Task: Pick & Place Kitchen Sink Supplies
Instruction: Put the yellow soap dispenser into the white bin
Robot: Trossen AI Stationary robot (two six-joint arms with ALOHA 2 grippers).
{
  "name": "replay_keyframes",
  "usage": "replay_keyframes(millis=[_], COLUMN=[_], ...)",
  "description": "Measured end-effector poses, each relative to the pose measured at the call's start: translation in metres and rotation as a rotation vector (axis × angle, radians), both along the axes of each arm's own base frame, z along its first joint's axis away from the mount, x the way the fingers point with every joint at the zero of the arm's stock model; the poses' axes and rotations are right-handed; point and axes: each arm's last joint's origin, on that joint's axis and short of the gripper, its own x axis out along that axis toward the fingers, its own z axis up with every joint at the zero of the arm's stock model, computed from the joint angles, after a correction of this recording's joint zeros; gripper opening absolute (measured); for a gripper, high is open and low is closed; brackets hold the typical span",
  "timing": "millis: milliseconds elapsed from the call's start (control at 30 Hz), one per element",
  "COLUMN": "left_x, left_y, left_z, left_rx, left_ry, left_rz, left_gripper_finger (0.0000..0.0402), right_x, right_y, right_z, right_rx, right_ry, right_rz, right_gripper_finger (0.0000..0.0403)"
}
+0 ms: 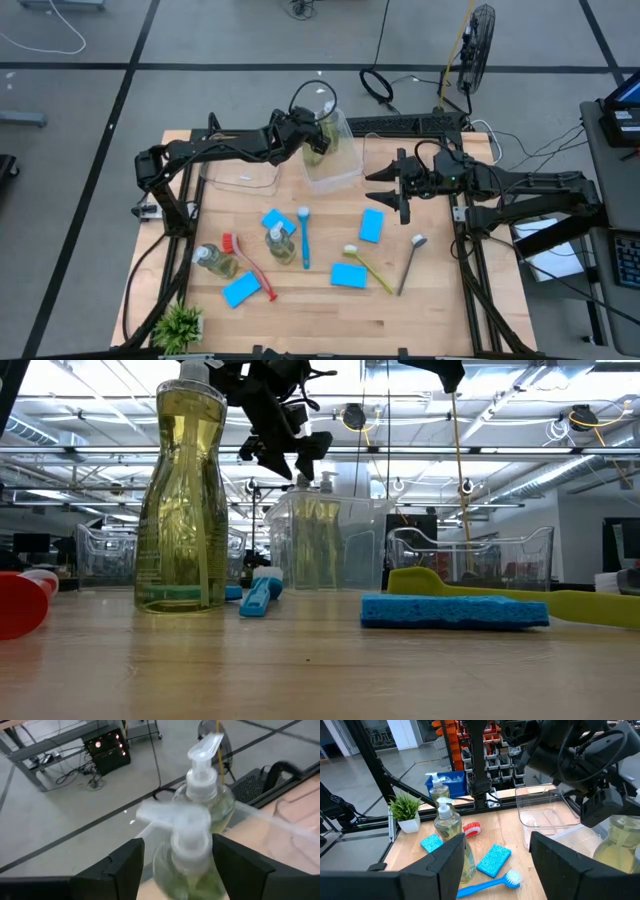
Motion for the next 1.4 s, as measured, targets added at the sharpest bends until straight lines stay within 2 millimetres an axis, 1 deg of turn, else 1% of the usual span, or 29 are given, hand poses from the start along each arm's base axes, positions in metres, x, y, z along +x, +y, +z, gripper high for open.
replay_keyframes(millis=[200,367,567,833,967,1067,1233,1400], left_x=[-0.003,-0.004,-0.005,-0.006,-0.006,-0.006,-0.007,-0.008], left_y=[0.005,0.008,0.011,0.014,0.014,0.015,0.016,0.017], left_z=[0.0,-0.001,-0.001,-0.001,0.0,0.0,0.0,0.0], left_rx=[-0.005,-0.034,-0.035,-0.039,-0.053,-0.059,-0.04,-0.015], left_ry=[0.003,-0.007,-0.012,-0.022,-0.034,-0.044,-0.03,0.004], left_rz=[0.006,-0.021,-0.012,0.001,-0.019,-0.013,0.018,0.02], left_gripper_finger=[0.0233,0.0217,0.0195,0.0147,0.0125,0.0124,0.0134,0.0121], right_x=[0.0,0.0,0.0,0.0,0.0,0.0,0.0,0.0], right_y=[0.0,0.0,0.0,-0.001,-0.001,-0.001,-0.001,-0.001], right_z=[0.0,0.0,0.0,0.0,0.0,0.0,0.0,0.0], right_rx=[0.0,0.0,0.0,-0.001,0.009,0.013,0.026,0.028], right_ry=[0.0,-0.001,-0.004,-0.004,-0.005,-0.005,-0.005,-0.005], right_rz=[0.0,0.0,-0.001,-0.03,-0.031,-0.031,-0.032,-0.032], right_gripper_finger=[0.021,0.021,0.021,0.021,0.021,0.021,0.021,0.021])
